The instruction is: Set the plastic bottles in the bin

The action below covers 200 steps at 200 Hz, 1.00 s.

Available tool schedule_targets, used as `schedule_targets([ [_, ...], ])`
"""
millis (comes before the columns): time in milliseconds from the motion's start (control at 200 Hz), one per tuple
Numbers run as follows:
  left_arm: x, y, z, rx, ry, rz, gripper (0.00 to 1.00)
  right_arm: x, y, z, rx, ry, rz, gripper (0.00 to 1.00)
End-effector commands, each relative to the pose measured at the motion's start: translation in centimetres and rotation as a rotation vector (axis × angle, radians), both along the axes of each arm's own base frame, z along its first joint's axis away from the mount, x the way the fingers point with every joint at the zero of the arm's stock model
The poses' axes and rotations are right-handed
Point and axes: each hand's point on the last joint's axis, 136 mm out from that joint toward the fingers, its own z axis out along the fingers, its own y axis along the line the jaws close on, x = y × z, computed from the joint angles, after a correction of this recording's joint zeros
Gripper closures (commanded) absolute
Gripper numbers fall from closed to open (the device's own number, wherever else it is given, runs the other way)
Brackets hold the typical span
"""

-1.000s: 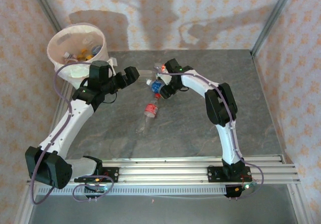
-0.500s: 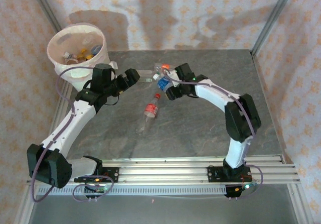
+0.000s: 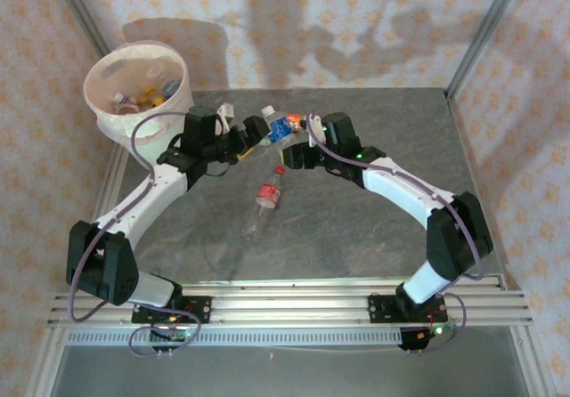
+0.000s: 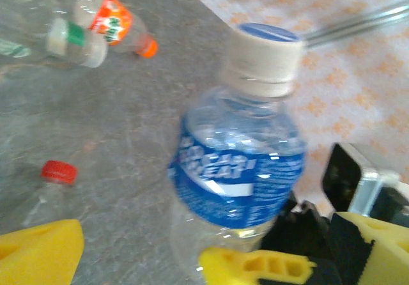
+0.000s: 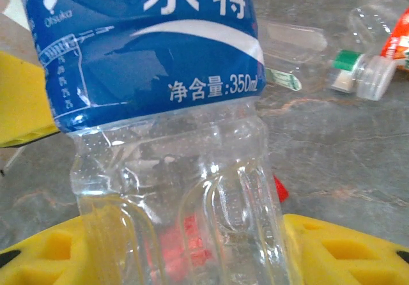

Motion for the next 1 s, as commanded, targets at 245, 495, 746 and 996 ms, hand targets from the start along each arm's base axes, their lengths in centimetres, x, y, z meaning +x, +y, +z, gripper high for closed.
schedule_targets([
  [245,1.1,-0.9,1.4,0.123,-0.033,-0.019,0.0,-1.6,2.9,4.5,0.138,-0.039,0.122,0.52],
  [495,1.8,-1.4,-0.1,0.116,0.021,-0.005,0.01,-2.6,4.0,5.8,0.174,-0.06,0.155,0.52],
  [746,1.2,-3.0,-0.2,0.105,0.016,-0.065,0.21,-2.4,4.6,5.9,0.184,-0.072,0.154,0.52],
  [996,1.1,-2.5,0.5,0.114,-0.009,-0.044,0.4,-2.3,4.5,6.7,0.164,-0.11,0.165,0.38],
])
